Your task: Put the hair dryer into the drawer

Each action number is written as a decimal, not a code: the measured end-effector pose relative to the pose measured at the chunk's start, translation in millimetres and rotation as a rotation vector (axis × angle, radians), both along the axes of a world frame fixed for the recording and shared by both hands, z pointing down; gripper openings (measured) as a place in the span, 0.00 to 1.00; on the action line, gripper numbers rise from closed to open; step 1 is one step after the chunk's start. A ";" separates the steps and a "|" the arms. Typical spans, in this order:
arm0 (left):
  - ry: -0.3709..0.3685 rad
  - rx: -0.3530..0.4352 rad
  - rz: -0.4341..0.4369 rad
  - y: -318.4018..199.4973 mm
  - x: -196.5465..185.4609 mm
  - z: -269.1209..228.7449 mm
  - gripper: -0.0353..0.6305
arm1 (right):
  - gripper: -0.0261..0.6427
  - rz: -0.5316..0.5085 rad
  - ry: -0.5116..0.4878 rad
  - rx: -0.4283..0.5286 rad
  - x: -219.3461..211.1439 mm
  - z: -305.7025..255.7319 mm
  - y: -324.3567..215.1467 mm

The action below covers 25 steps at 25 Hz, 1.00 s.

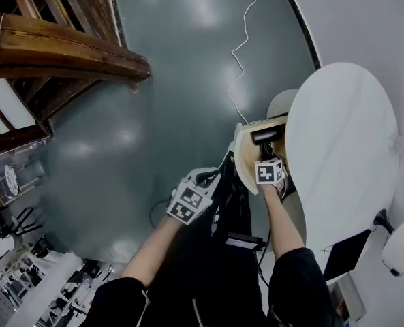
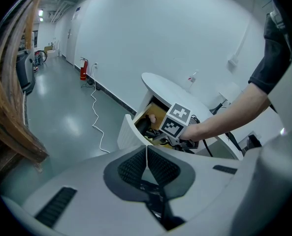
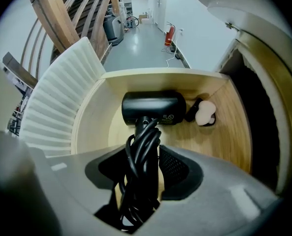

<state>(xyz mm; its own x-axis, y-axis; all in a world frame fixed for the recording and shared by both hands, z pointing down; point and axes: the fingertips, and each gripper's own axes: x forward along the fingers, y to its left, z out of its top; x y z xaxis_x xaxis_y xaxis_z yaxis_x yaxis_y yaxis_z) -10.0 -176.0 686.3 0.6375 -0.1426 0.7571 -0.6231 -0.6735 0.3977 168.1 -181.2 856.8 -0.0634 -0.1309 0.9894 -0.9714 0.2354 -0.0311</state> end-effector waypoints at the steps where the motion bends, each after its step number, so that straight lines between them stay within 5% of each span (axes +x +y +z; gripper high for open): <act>1: 0.000 -0.001 0.000 0.5 -0.5 0.0 0.08 | 0.33 -0.001 -0.007 -0.003 -0.2 -0.2 -0.6; 25: -0.025 0.015 0.021 16.1 -5.4 0.1 0.08 | 0.33 -0.042 0.024 0.046 -2.8 -1.3 -0.1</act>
<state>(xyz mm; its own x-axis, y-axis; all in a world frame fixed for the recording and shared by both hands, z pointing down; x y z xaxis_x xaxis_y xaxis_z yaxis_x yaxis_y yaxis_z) -15.4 -160.0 686.4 0.6218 -0.1407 0.7705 -0.6179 -0.6926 0.3722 165.4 -181.3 855.5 -0.0467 -0.1740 0.9836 -0.9609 0.2768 0.0034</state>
